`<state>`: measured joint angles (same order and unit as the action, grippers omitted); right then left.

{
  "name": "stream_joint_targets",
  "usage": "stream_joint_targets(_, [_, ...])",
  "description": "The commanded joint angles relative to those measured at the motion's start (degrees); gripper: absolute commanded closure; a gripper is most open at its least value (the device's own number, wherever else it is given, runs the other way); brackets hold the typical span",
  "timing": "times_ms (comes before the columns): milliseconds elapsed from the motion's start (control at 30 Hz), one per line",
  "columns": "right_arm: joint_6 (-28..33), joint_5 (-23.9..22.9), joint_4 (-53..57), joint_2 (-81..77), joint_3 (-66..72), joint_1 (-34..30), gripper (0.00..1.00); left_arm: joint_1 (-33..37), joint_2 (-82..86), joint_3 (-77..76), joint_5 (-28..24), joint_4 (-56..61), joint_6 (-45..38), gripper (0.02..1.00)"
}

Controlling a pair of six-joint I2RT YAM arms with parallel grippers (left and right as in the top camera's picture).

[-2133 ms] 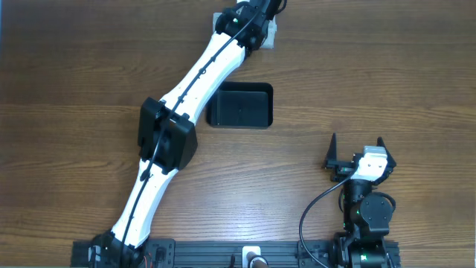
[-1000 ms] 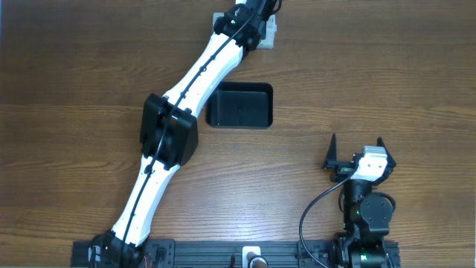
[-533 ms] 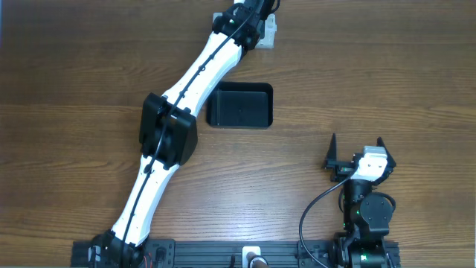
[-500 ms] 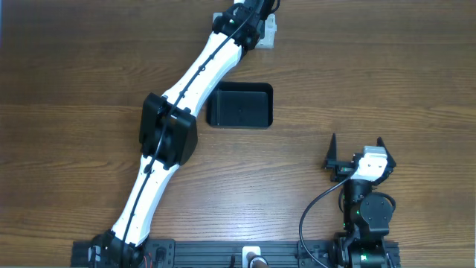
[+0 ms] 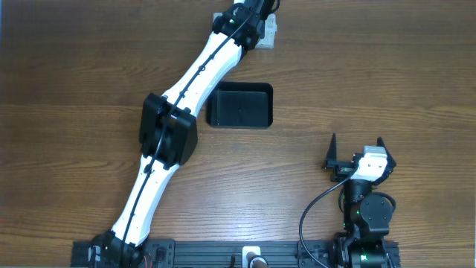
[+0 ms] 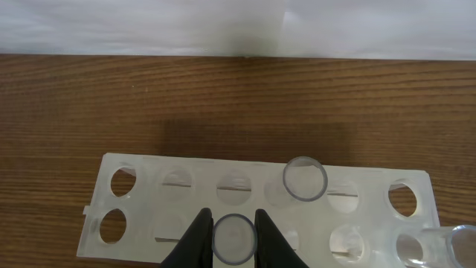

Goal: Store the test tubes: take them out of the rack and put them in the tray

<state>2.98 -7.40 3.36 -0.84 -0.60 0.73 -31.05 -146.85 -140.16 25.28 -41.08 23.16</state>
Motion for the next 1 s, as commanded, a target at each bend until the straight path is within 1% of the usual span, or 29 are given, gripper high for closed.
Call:
stream_joint_targets(33, [-0.13, 0.48, 0.13, 0.57, 0.31, 0.07, 0.007, 0.42, -0.79, -1.20, -0.37, 0.81, -0.42, 0.888])
stream_joint_targets(300, [-0.13, 0.48, 0.13, 0.57, 0.31, 0.07, 0.007, -0.07, 4.52, -1.20, -0.09, 1.07, -0.52, 0.895])
stream_joint_targets(400, [-0.13, 0.48, 0.15, 0.57, 0.31, 0.07, 0.009, -0.42, 7.96, -1.20, 0.07, 1.49, -3.30, 0.886])
stream_joint_targets(500, [-0.13, 0.48, 0.13, 0.57, 0.31, 0.07, 0.007, -1.01, 12.24, -1.20, 1.79, 1.46, -4.96, 0.882])
stream_joint_targets(667, [-0.13, 0.48, 0.15, 0.57, 0.31, 0.07, 0.007, -2.32, 21.11, -1.20, 1.79, 0.33, -7.34, 0.882])
stream_joint_targets(800, [-0.13, 0.48, 0.15, 0.57, 0.31, 0.07, 0.007, -3.54, 26.91, -1.18, -0.37, -4.26, -7.08, 0.873])
stream_joint_targets(867, [-0.13, 0.48, 0.13, 0.57, 0.31, 0.07, 0.009, -4.07, 28.85, -1.18, -0.57, -8.41, -4.66, 0.873])
stream_joint_targets(1000, [-0.13, 0.48, 0.13, 0.57, 0.31, 0.07, 0.007, -4.94, 30.14, -1.16, -0.57, -21.68, 3.04, 0.882])
